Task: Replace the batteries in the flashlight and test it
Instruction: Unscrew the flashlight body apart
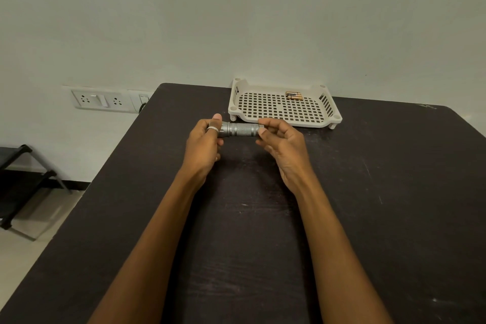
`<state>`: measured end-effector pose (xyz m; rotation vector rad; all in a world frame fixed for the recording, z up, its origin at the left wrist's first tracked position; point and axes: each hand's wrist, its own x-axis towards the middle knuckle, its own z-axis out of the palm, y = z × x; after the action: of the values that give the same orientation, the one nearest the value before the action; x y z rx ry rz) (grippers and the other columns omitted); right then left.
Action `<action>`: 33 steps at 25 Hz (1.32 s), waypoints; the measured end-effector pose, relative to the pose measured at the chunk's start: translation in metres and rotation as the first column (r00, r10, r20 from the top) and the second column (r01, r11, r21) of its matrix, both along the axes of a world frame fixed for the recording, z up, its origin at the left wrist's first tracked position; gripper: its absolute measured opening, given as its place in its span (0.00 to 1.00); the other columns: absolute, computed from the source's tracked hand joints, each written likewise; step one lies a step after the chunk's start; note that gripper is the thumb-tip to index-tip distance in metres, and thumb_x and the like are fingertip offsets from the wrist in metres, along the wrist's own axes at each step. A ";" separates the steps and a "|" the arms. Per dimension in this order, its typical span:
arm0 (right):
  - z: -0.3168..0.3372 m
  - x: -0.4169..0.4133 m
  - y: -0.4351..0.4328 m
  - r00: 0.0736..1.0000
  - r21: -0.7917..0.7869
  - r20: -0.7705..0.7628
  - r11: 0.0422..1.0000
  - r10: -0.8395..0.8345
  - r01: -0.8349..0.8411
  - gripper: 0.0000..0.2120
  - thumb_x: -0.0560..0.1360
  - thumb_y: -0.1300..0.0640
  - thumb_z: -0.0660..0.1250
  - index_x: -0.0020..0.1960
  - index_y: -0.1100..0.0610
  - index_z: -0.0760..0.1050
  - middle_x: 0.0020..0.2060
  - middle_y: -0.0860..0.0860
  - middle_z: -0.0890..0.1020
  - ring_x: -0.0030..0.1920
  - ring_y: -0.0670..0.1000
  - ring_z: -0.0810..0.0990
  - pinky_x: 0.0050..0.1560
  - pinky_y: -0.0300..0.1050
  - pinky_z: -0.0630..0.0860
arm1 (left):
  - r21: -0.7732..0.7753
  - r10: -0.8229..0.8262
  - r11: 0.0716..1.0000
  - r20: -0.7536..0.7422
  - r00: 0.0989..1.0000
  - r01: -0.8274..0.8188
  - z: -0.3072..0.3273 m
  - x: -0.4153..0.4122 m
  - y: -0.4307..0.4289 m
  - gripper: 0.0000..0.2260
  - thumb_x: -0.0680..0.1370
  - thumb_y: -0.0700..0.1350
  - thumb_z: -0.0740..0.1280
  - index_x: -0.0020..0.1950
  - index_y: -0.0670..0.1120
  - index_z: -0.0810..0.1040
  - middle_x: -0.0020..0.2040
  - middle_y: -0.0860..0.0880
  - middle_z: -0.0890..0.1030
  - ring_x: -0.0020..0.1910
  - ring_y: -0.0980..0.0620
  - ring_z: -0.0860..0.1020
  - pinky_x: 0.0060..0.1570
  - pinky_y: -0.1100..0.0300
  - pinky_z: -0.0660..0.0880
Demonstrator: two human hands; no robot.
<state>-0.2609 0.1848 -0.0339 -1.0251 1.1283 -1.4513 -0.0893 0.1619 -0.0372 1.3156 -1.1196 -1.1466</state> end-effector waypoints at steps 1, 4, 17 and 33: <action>0.000 0.000 0.000 1.000 0.027 0.022 1.000 -0.014 0.013 0.05 0.79 0.61 0.71 0.52 0.55 0.83 0.48 0.53 0.85 0.47 0.49 0.84 0.49 0.42 0.83 | 0.000 -0.003 1.000 0.001 1.000 0.003 0.000 0.000 0.000 0.12 0.83 0.57 0.59 0.52 0.51 0.77 0.39 0.49 0.74 0.30 0.58 0.69 0.27 0.63 0.69; -0.002 0.001 -0.003 0.996 0.081 -0.050 0.994 -0.068 0.072 0.09 0.80 0.53 0.70 0.48 0.58 0.83 0.39 0.55 0.84 0.36 0.48 0.82 0.37 0.39 0.81 | -0.011 -0.025 1.000 0.002 1.000 0.025 0.001 0.000 0.002 0.12 0.83 0.57 0.59 0.51 0.51 0.77 0.37 0.49 0.74 0.27 0.59 0.68 0.26 0.64 0.68; -0.002 -0.003 -0.003 0.999 0.000 -0.045 1.000 -0.010 0.010 0.11 0.77 0.68 0.70 0.53 0.54 0.84 0.48 0.50 0.85 0.49 0.46 0.84 0.52 0.42 0.82 | 0.019 -0.013 1.000 -0.030 0.999 0.013 0.004 0.001 0.002 0.13 0.84 0.55 0.60 0.55 0.48 0.76 0.38 0.48 0.74 0.27 0.58 0.67 0.23 0.65 0.66; -0.002 -0.002 -0.004 0.999 0.042 -0.032 0.998 -0.042 0.043 0.09 0.76 0.68 0.71 0.51 0.56 0.85 0.51 0.55 0.86 0.52 0.50 0.83 0.57 0.45 0.82 | 0.028 -0.010 1.000 -0.028 1.000 0.011 0.003 -0.001 0.001 0.11 0.84 0.54 0.60 0.54 0.49 0.77 0.38 0.48 0.73 0.27 0.58 0.67 0.23 0.65 0.65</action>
<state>-0.2632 0.1805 -0.0357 -1.0021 1.2054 -1.4430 -0.0903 0.1631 -0.0339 1.3132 -1.0950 -1.1891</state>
